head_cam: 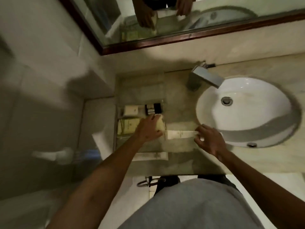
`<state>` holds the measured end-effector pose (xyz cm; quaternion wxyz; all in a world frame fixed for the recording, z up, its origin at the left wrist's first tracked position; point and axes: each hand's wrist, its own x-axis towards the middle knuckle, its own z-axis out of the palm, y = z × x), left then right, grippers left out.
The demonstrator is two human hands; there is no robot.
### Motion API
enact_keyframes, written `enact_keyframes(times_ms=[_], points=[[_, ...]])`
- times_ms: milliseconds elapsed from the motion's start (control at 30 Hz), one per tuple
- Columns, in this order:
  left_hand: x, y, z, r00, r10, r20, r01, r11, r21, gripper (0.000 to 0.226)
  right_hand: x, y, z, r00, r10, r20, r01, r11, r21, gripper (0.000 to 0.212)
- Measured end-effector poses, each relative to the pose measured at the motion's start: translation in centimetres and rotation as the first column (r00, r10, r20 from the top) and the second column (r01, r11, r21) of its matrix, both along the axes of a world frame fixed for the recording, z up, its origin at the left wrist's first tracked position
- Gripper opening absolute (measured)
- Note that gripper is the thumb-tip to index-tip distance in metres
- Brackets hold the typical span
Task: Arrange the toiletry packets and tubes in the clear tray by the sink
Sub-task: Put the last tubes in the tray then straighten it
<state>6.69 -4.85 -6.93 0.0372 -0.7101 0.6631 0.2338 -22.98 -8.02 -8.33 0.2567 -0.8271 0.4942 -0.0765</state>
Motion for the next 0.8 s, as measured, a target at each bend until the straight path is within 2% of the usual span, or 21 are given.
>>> enact_keyframes(times_ms=[167, 367, 500, 633, 800], points=[[4.9, 0.9, 0.0, 0.999, -0.013, 0.046, 0.016, 0.999, -0.052, 0.085, 5.2, 0.2, 0.9, 0.998, 0.066, 0.007, -0.067, 0.998, 0.008, 0.02], [6.0, -0.1, -1.1, 0.99, -0.12, 0.07, 0.121, 0.993, -0.017, 0.097, 4.9, 1.1, 2.1, 0.997, 0.077, -0.015, -0.078, 0.997, -0.026, 0.009], [6.2, 0.5, -1.2, 0.999, -0.032, -0.023, 0.03, 0.993, -0.113, 0.094, 3.7, 1.7, 2.1, 0.999, 0.05, -0.001, -0.05, 0.999, -0.01, 0.009], [6.3, 2.0, -2.0, 0.995, 0.099, -0.008, -0.099, 0.982, -0.162, 0.084, 3.0, 1.8, 1.9, 0.999, 0.046, -0.01, -0.046, 0.999, 0.004, 0.015], [5.6, 2.6, -2.4, 0.995, 0.102, -0.003, -0.101, 0.98, -0.17, 0.067, 2.7, 1.9, 2.1, 0.999, 0.035, -0.013, -0.035, 0.999, 0.01, 0.019]])
